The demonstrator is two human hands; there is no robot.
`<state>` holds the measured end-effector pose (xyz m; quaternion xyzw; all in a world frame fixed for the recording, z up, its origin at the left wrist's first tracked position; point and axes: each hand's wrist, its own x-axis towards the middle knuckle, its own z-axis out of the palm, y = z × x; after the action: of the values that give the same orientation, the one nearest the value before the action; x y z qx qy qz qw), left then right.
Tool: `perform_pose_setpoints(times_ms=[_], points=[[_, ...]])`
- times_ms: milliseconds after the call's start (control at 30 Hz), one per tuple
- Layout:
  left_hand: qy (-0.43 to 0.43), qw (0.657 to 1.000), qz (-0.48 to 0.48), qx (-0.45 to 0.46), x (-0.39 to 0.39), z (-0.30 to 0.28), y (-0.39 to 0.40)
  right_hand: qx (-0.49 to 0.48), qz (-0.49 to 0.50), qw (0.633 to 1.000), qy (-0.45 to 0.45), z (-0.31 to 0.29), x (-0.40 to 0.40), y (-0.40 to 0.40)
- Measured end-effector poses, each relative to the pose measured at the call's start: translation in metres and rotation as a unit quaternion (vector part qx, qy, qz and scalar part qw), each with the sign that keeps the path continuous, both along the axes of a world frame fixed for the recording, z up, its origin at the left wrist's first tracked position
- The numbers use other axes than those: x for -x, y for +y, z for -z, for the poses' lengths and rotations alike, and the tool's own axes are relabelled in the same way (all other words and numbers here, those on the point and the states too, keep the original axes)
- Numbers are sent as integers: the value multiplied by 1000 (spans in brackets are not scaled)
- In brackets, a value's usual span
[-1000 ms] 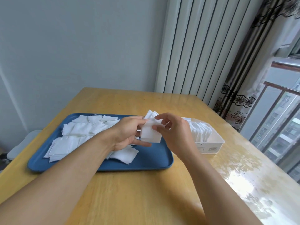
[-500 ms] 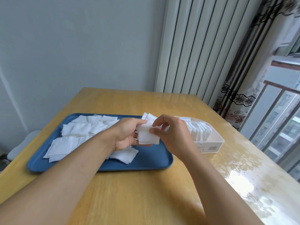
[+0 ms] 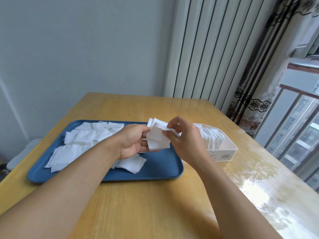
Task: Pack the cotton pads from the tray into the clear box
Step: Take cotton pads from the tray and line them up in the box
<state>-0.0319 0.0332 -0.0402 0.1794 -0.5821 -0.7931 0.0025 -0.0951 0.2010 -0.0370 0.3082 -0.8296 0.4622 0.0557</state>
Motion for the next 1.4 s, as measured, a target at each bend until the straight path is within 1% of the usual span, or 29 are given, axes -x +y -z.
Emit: perform_pose_setpoints(times_ms=[100,233,367,533,567,667,733,767,867,1033,1233,1400], points=[[-1,1000,0,-29,-1,-1,0,4,-2,1000,-17,0,-1,-1],[14,999,43,-23,-2,-4,-3,12,-3,1000,-14,0,2,-1],[30,999,9,14,2,2,-3,11,-12,1000,-15,0,4,1],[49,996,-39,68,4,6,-7,67,21,997,-15,-4,10,5],[55,995,-50,73,5,6,-8,67,14,998,-16,-6,11,7],[66,992,-67,80,5,6,-10,-1,-58,998,-19,-8,9,9],[68,992,-53,90,4,6,-8,-39,-91,995,-13,-5,7,7],[69,992,-41,94,4,5,-7,-41,-94,995,-9,-3,6,6],[70,993,-6,100,3,5,-4,-27,-86,996,-16,-3,5,5],[74,992,21,97,2,2,-1,-11,-59,998,-23,-4,7,6],[68,992,34,96,2,3,2,-1,-39,999,-18,-3,6,5],[80,992,51,85,0,1,4,-8,4,999,-31,-2,6,5]])
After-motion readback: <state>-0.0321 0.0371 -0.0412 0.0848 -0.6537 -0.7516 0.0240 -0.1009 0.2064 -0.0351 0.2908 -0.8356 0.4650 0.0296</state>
